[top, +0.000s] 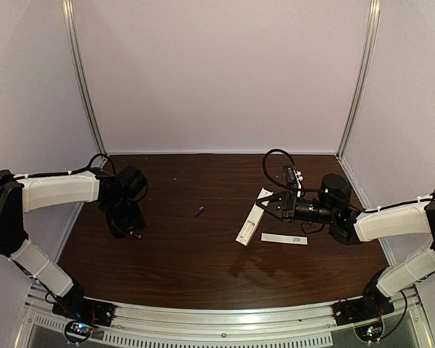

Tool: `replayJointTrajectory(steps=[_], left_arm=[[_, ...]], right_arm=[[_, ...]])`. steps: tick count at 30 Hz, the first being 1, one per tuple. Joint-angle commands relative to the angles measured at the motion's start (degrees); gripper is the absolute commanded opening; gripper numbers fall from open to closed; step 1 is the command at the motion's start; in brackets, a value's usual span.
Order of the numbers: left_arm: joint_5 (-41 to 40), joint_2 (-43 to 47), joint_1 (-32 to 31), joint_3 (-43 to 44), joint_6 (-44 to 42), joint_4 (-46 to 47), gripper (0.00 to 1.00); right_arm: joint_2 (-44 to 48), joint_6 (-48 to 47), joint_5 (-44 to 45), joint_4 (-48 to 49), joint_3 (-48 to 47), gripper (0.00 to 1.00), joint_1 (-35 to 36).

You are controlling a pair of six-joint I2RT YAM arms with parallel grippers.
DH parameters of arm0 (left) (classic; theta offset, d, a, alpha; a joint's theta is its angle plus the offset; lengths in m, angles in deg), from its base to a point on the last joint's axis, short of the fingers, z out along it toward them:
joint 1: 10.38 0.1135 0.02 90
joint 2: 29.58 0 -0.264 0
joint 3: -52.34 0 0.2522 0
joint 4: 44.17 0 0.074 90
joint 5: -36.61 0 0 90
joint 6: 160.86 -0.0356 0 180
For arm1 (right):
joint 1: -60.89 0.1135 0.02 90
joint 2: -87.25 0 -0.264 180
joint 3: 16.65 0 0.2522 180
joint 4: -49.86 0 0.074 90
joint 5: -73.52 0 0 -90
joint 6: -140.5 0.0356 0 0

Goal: Load the batteries into the remote control
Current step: Pick up the battery from the center of the board.

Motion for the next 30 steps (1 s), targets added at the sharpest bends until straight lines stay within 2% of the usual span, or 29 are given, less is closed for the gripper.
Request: replayJointTrajectory(steps=[1, 16, 30], left_arm=[[-1.77, -3.32, -0.61, 2.21, 5.72, -1.22, 0.55], [-3.69, -9.01, -0.38, 5.16, 7.20, 0.39, 0.52], [-3.38, -11.64, 0.95, 3.20, 6.19, 3.39, 0.45]], right_arm=[[0.30, -0.33, -0.85, 1.90, 0.95, 0.00, -0.39], [0.16, -1.45, -1.39, 0.94, 0.70, 0.00, -1.10], [-1.04, -1.40, -1.70, 1.90, 0.73, 0.00, -1.64]])
